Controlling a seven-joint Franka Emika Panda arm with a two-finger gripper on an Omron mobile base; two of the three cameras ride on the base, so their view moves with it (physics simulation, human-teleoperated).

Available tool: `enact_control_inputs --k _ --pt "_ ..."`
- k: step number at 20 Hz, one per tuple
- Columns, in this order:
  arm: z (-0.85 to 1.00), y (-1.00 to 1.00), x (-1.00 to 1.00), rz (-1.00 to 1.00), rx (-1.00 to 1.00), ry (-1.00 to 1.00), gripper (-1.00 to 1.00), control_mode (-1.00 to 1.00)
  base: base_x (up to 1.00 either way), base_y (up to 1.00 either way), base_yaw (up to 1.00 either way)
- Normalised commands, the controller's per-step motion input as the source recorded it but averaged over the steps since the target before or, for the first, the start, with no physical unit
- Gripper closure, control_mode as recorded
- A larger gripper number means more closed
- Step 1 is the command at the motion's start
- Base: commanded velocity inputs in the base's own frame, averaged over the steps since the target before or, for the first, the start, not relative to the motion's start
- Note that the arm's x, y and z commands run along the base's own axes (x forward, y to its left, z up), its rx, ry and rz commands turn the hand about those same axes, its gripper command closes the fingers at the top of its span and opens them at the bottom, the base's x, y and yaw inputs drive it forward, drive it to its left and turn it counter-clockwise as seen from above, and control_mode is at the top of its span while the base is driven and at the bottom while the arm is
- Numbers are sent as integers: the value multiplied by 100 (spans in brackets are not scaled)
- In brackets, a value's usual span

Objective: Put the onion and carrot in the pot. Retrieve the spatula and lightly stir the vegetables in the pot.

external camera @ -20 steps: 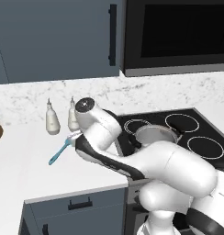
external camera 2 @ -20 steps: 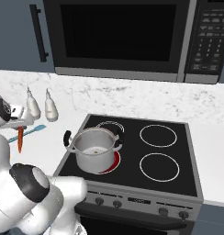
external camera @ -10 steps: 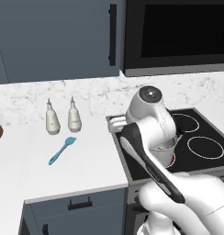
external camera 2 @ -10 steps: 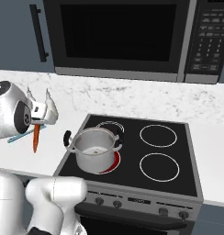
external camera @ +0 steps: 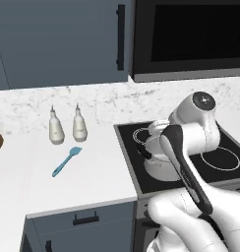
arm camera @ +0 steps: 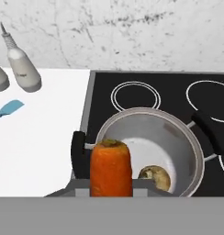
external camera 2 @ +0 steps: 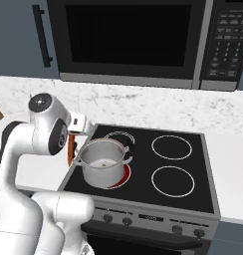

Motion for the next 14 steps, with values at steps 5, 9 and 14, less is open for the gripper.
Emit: enact_control_inputs --k 5,9,14 --pt "-5 -56 77 0 1 0 100 -100 0 0 0" --pt "-23 -11 71 0 0 0 100 -100 0 0 0" --pt "-50 -1 50 0 0 0 100 -100 0 0 0"
